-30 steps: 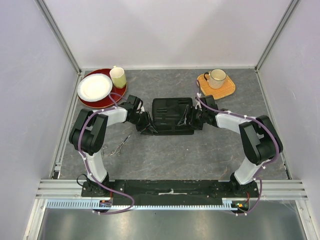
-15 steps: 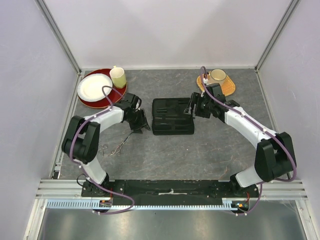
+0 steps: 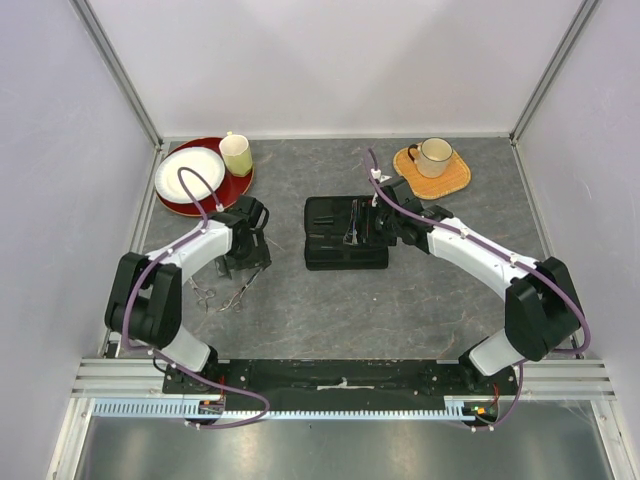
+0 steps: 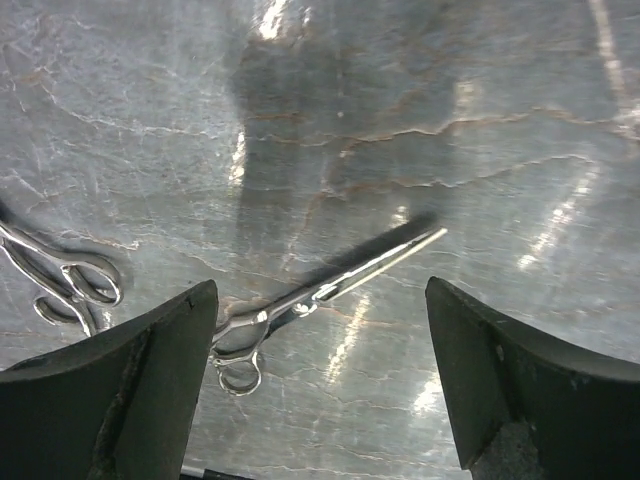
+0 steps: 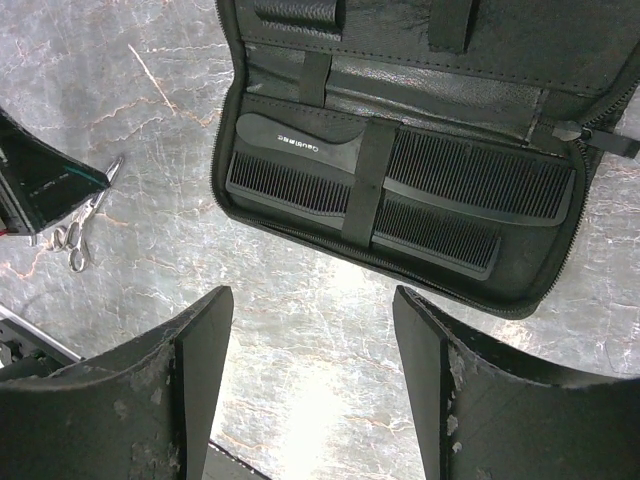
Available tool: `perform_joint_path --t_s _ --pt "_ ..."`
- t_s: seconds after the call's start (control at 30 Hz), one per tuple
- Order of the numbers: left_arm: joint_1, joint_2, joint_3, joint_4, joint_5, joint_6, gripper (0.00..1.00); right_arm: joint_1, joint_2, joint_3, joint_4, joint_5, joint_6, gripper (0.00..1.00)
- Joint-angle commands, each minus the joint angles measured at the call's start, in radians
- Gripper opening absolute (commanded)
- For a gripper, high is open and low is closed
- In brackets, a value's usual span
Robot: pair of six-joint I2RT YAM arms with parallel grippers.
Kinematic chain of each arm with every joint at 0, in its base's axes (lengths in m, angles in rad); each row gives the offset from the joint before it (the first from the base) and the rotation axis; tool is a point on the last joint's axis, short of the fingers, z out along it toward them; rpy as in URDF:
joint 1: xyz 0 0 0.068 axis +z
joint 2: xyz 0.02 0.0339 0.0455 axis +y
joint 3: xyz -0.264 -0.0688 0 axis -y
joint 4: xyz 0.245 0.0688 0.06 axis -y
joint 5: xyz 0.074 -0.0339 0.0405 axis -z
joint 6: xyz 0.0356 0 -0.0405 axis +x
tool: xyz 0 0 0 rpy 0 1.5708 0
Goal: Sort the hair-cutting tools
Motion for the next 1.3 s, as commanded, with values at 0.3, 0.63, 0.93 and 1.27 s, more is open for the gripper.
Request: perform_joint_path --t_s 0.3,0.63,0.93,1.27 --pt "0.010 0.064 -0.081 -0.008 0.083 -0.011 0.67 0.007 -0.041 -0.014 -0.003 0.019 0.018 0.72" --pt "0.006 0.113 -0.061 0.049 0.178 -0.002 0.27 0.005 -0.050 -0.034 0.000 0.025 0.019 0.72" --pt "-0.004 0.140 -0.028 0.052 0.197 -0.004 0.20 0.005 -0.048 -0.039 0.000 0.028 0.016 0.72" --pt "-0.007 0.141 -0.084 0.035 0.203 -0.018 0.41 0.005 -0.052 -0.047 0.000 0.019 0.022 0.72"
